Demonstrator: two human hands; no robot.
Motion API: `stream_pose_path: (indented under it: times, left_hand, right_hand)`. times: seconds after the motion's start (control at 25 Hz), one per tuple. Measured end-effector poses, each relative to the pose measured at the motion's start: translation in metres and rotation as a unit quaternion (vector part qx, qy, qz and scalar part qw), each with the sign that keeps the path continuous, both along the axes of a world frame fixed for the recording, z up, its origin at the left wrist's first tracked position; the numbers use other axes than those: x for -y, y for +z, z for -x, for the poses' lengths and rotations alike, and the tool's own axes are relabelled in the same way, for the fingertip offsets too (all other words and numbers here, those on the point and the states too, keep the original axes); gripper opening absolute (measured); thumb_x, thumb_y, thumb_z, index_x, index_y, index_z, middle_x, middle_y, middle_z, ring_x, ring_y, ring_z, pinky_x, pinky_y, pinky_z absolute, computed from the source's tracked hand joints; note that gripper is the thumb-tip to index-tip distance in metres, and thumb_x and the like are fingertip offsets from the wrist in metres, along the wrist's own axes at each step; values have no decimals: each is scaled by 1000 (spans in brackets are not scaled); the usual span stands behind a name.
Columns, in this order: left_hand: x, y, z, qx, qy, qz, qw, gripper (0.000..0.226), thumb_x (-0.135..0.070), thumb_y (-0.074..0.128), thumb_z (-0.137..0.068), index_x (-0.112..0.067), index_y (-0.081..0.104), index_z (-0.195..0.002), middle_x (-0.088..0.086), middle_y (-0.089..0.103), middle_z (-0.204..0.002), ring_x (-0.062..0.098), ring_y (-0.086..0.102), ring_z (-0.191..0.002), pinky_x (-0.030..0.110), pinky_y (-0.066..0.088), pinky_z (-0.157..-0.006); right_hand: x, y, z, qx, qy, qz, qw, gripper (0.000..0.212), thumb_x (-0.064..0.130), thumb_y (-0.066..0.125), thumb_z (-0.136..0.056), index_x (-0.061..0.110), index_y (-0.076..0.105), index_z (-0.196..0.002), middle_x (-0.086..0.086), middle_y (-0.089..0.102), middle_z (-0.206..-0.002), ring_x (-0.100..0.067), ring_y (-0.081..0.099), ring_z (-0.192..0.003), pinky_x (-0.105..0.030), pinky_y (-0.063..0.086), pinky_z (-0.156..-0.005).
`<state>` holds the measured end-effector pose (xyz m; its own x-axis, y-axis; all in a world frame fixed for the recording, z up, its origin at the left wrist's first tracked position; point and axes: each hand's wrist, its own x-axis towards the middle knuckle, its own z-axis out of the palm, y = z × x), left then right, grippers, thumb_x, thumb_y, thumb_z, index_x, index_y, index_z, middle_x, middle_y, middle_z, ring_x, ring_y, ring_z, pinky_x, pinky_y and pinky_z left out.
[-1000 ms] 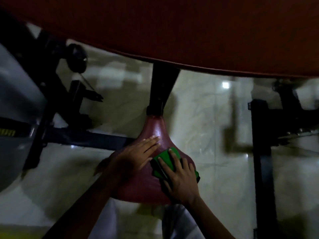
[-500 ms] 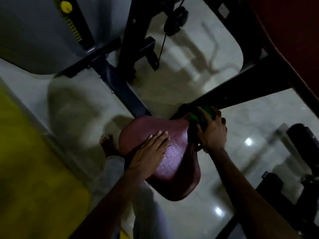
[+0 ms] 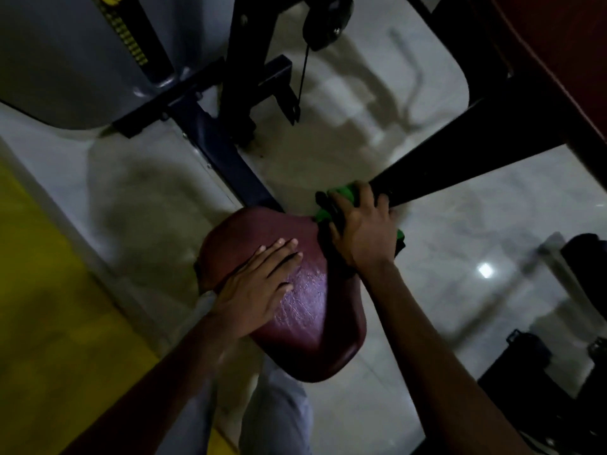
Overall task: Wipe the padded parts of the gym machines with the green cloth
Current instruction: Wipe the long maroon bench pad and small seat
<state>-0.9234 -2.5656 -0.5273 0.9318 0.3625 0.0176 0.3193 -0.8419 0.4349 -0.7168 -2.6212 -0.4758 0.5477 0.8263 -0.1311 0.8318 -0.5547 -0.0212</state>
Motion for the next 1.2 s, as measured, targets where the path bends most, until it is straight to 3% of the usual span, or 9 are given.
stream_pose_path:
  times: [0.08,0.28,0.48,0.68,0.8,0.96,1.08,1.2]
  left_hand:
    - [3,-2,0,0,9,14,1000,47,-29,40,-95,-14,44,-140,6,38,-150,20,31,-139,32,17,-115]
    - [16,-1,-1,-13,64,14,998,45,-29,39,-95,-16,46,-137,7,39,-149,23,30,-139,31,12,-116]
    - [31,-3,14,-5,142,19,990,48,-31,43,-95,-13,47,-139,9,37,-151,24,29,-140,33,14,-117]
    - [54,-2,41,32,226,34,973,48,-29,48,-94,-6,52,-135,12,40,-148,27,33,-139,41,26,-114]
    - [59,-1,49,25,224,19,974,46,-29,44,-95,-5,54,-133,13,42,-146,28,33,-137,36,22,-115]
    - [57,-1,51,17,202,26,979,48,-30,40,-97,-3,49,-136,14,40,-147,27,30,-139,31,17,-116]
    - [59,-1,55,4,202,40,979,46,-29,40,-97,-5,50,-136,12,40,-148,25,29,-139,29,16,-117]
    - [65,-5,62,4,196,47,979,45,-24,40,-96,-6,49,-136,11,41,-148,24,30,-139,32,26,-114]
  right_hand:
    - [3,-1,14,15,-8,-2,1000,49,41,65,-78,27,59,-124,-13,48,-133,-40,49,-102,-45,43,-79]
    - [35,-6,18,26,186,-10,982,54,47,66,-74,29,60,-124,-13,51,-135,-37,52,-96,-44,45,-76]
    - [10,-2,-4,-12,8,-3,1000,51,37,63,-80,29,55,-130,-14,44,-138,-43,47,-107,-49,46,-82]
    - [21,-8,43,45,237,1,970,56,51,41,-77,32,57,-127,-14,50,-135,-35,46,-96,-42,42,-75]
    - [-15,-10,45,0,278,15,960,54,50,47,-77,33,56,-128,-13,50,-134,-38,52,-95,-43,43,-75]
    - [-73,-17,56,-70,320,60,943,58,38,62,-81,35,47,-137,-11,40,-142,-41,46,-111,-50,43,-86]
    - [-55,-10,44,-79,373,40,924,58,41,58,-78,36,48,-134,-12,44,-140,-40,50,-101,-49,47,-80]
    - [-22,2,23,-49,412,43,909,56,53,48,-74,39,54,-128,-10,50,-135,-37,54,-91,-44,47,-73]
